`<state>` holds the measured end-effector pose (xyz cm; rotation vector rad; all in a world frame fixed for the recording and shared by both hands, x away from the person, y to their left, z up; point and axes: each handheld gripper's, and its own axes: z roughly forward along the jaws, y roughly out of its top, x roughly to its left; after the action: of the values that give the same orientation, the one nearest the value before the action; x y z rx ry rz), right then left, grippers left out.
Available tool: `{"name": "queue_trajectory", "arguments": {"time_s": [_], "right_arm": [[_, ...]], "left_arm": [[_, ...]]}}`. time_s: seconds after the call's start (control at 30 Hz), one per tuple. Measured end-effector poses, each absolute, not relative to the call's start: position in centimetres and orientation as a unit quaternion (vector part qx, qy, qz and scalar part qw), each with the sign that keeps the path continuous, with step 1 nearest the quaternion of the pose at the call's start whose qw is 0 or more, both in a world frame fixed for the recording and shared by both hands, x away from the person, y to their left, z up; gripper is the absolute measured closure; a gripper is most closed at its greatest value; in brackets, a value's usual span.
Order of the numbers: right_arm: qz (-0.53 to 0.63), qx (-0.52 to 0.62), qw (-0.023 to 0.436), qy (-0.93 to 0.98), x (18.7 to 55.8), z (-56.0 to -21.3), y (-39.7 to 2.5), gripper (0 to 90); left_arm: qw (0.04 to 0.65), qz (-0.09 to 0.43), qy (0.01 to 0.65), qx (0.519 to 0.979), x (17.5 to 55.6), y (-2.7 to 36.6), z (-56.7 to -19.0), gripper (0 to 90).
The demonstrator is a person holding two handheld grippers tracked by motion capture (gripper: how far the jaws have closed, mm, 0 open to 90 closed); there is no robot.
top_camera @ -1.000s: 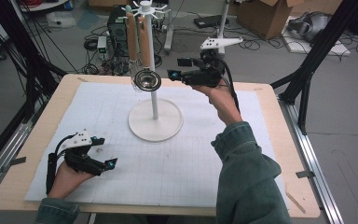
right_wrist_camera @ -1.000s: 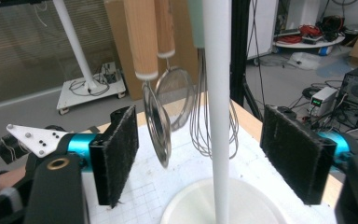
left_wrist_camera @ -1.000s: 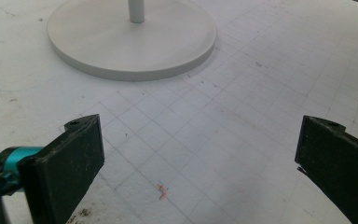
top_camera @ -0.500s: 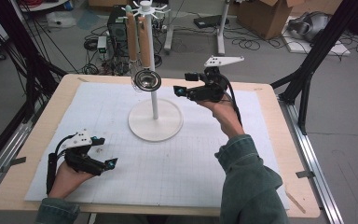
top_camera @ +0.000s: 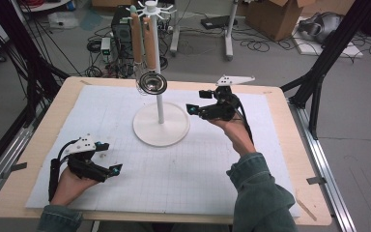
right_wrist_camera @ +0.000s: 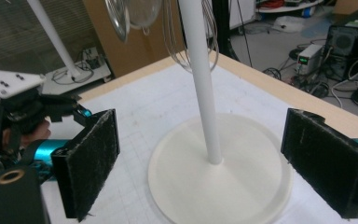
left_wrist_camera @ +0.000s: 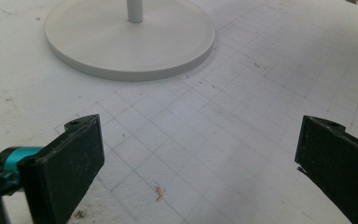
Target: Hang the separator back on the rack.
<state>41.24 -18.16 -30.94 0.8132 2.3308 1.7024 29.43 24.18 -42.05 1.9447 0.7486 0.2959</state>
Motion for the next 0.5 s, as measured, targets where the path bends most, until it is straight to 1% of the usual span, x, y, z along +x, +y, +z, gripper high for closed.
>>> {"name": "queue_trajectory", "arguments": {"time_s": [0.1,0.13,0.17,0.5], "right_arm": [[0.563,0.277,0.072,0.775,40.9,-31.7,-18.5,8.6],[0.56,0.283,0.071,0.775,40.8,-31.9,-18.6,5.8],[0.557,0.289,0.074,0.775,40.7,-32.2,-18.7,0.9],[0.539,0.302,0.082,0.782,39.6,-34.1,-19.8,0.9]], "left_arm": [[0.496,0.121,0.31,0.802,29.4,24.1,-42.1,1.7],[0.495,0.121,0.309,0.803,29.4,24.2,-42.1,1.7],[0.495,0.121,0.309,0.803,29.4,24.1,-42.1,1.7],[0.495,0.121,0.311,0.802,29.4,24.1,-42.2,1.7]]}}
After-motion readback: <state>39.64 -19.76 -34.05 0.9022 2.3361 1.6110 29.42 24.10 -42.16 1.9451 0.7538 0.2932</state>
